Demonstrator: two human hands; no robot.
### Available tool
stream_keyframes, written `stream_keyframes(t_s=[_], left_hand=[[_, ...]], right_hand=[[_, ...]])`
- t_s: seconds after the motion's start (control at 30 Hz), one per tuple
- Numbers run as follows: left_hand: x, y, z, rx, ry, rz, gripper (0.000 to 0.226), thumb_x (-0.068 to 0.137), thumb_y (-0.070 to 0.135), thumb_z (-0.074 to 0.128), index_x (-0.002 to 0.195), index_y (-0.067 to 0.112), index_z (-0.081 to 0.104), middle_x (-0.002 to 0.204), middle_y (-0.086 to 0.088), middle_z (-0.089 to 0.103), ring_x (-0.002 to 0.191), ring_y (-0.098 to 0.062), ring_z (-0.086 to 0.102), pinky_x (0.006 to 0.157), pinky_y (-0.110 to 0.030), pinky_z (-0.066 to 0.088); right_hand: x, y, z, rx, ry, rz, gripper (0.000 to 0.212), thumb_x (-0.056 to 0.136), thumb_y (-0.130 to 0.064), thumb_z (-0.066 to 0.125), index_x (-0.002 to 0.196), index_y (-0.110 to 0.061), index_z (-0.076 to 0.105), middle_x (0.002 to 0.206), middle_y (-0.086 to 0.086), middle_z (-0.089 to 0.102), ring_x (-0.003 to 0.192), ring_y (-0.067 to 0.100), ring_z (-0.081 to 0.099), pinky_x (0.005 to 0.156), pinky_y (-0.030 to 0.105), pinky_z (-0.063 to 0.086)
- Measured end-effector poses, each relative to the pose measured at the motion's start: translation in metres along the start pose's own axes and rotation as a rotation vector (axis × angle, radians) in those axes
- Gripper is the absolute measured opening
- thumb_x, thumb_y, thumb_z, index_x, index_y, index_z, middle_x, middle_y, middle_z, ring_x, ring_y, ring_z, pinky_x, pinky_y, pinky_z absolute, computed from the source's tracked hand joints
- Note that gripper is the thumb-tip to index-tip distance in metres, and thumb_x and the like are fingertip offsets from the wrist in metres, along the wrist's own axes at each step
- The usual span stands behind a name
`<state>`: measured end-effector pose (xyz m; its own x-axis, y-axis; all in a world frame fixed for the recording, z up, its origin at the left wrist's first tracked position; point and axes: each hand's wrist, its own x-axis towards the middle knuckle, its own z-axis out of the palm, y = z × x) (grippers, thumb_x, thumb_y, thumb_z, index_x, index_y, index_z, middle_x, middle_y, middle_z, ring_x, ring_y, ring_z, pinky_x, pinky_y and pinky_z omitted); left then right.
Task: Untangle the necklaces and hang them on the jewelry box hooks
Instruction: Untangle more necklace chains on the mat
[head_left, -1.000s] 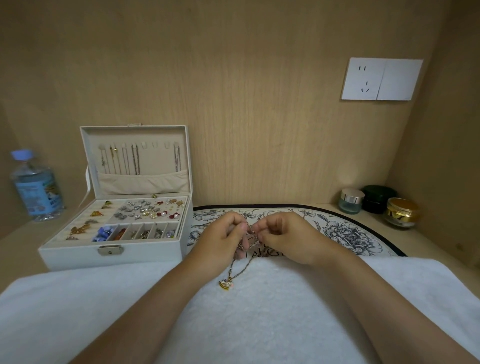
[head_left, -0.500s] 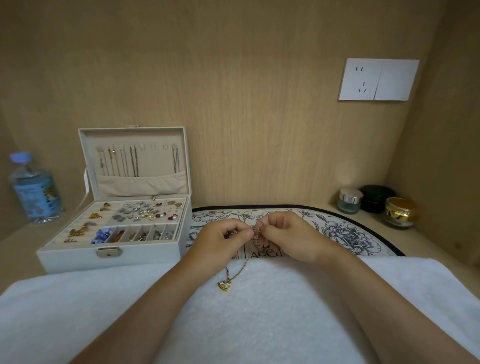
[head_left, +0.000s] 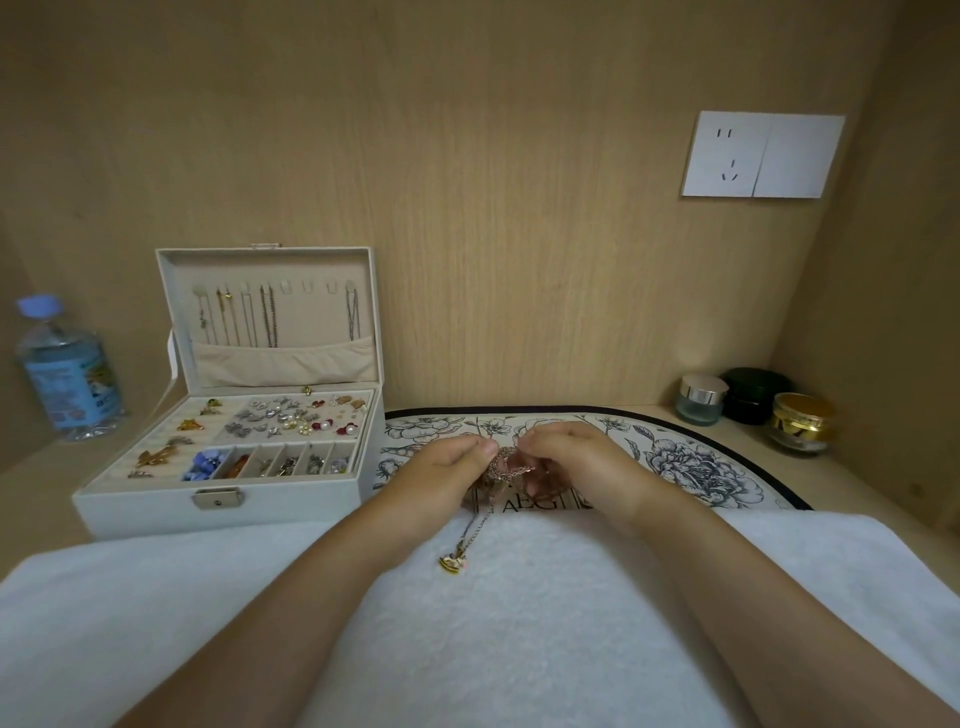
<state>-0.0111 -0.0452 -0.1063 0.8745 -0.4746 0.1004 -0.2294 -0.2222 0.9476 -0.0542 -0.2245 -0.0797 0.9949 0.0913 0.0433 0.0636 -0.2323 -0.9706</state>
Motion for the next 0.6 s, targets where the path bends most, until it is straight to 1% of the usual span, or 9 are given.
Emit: stream_keyframes(t_s=[0.07, 0.13, 0.2, 0.3, 0.37, 0.4, 0.47, 0.53, 0.6], left_hand=[[-0.001, 0.003, 0.003, -0.065, -0.021, -0.042, 0.03, 0.102, 0.04, 0.047, 0.098, 0.028, 0.074, 0.101, 0.009, 0.076, 0.106, -0.01, 0.067, 0.107, -0.039, 0.043], [0.001, 0.002, 0.002, -0.11, -0.01, -0.044, 0.032, 0.098, 0.048, 0.049, 0.097, 0.027, 0.074, 0.103, 0.003, 0.076, 0.107, -0.016, 0.067, 0.108, -0.046, 0.042], [0.003, 0.001, -0.002, -0.159, 0.045, -0.059, 0.039, 0.088, 0.06, 0.054, 0.1, 0.028, 0.073, 0.107, 0.001, 0.075, 0.111, -0.021, 0.065, 0.109, -0.05, 0.042], [0.007, -0.001, -0.008, -0.226, 0.049, -0.123, 0.052, 0.076, 0.069, 0.061, 0.104, 0.027, 0.073, 0.113, -0.002, 0.073, 0.116, -0.024, 0.063, 0.111, -0.05, 0.04], [0.007, 0.0, -0.009, -0.244, 0.005, -0.143, 0.041, 0.086, 0.059, 0.06, 0.093, 0.022, 0.075, 0.107, -0.005, 0.074, 0.106, -0.024, 0.067, 0.109, -0.052, 0.041], [0.007, 0.0, -0.009, -0.243, -0.012, -0.157, 0.04, 0.089, 0.057, 0.058, 0.085, 0.02, 0.073, 0.102, -0.007, 0.074, 0.098, -0.024, 0.067, 0.109, -0.053, 0.041], [0.007, -0.001, -0.01, -0.246, -0.058, -0.182, 0.048, 0.088, 0.063, 0.056, 0.079, 0.017, 0.069, 0.101, -0.012, 0.072, 0.09, -0.026, 0.065, 0.109, -0.054, 0.041], [0.005, 0.001, -0.011, -0.239, -0.103, -0.19, 0.059, 0.077, 0.077, 0.057, 0.088, 0.02, 0.072, 0.109, -0.011, 0.071, 0.101, -0.029, 0.065, 0.11, -0.056, 0.038], [0.002, 0.003, -0.01, -0.167, -0.121, -0.156, 0.072, 0.068, 0.083, 0.062, 0.111, 0.026, 0.072, 0.12, 0.0, 0.07, 0.121, -0.027, 0.06, 0.112, -0.055, 0.036]], right_hand=[[-0.001, 0.0, 0.002, 0.032, -0.016, 0.016, 0.027, 0.081, -0.034, 0.058, 0.063, -0.014, 0.054, 0.069, 0.005, 0.059, 0.064, 0.02, 0.054, 0.066, 0.032, 0.042], [-0.002, 0.0, 0.002, 0.052, -0.054, 0.0, 0.027, 0.084, -0.032, 0.062, 0.06, -0.02, 0.057, 0.065, 0.004, 0.058, 0.062, 0.021, 0.051, 0.063, 0.03, 0.042], [-0.004, 0.0, 0.0, 0.033, -0.077, -0.036, 0.024, 0.092, -0.025, 0.067, 0.069, -0.019, 0.066, 0.069, 0.006, 0.063, 0.064, 0.017, 0.055, 0.065, 0.026, 0.047], [-0.005, -0.001, -0.002, 0.015, -0.025, -0.054, 0.009, 0.089, -0.013, 0.071, 0.083, -0.007, 0.073, 0.076, 0.004, 0.072, 0.068, 0.01, 0.062, 0.069, 0.02, 0.052], [-0.005, -0.002, -0.003, 0.009, -0.002, -0.041, 0.008, 0.087, -0.012, 0.073, 0.081, -0.006, 0.074, 0.075, 0.002, 0.073, 0.065, 0.006, 0.062, 0.066, 0.017, 0.051], [-0.005, -0.002, -0.003, 0.008, -0.005, -0.028, 0.01, 0.087, -0.014, 0.073, 0.08, -0.007, 0.073, 0.075, 0.002, 0.073, 0.063, 0.005, 0.061, 0.065, 0.017, 0.05], [-0.005, -0.002, -0.002, 0.013, -0.014, -0.009, 0.014, 0.086, -0.021, 0.074, 0.077, -0.011, 0.072, 0.078, 0.004, 0.074, 0.063, 0.01, 0.058, 0.065, 0.02, 0.05], [-0.005, -0.002, -0.002, 0.049, -0.015, -0.001, 0.017, 0.082, -0.028, 0.074, 0.074, -0.014, 0.071, 0.079, 0.005, 0.074, 0.063, 0.013, 0.056, 0.065, 0.022, 0.05], [-0.005, -0.003, -0.002, 0.118, -0.011, 0.014, 0.019, 0.077, -0.032, 0.074, 0.072, -0.014, 0.068, 0.08, 0.007, 0.073, 0.063, 0.016, 0.054, 0.064, 0.024, 0.049]])
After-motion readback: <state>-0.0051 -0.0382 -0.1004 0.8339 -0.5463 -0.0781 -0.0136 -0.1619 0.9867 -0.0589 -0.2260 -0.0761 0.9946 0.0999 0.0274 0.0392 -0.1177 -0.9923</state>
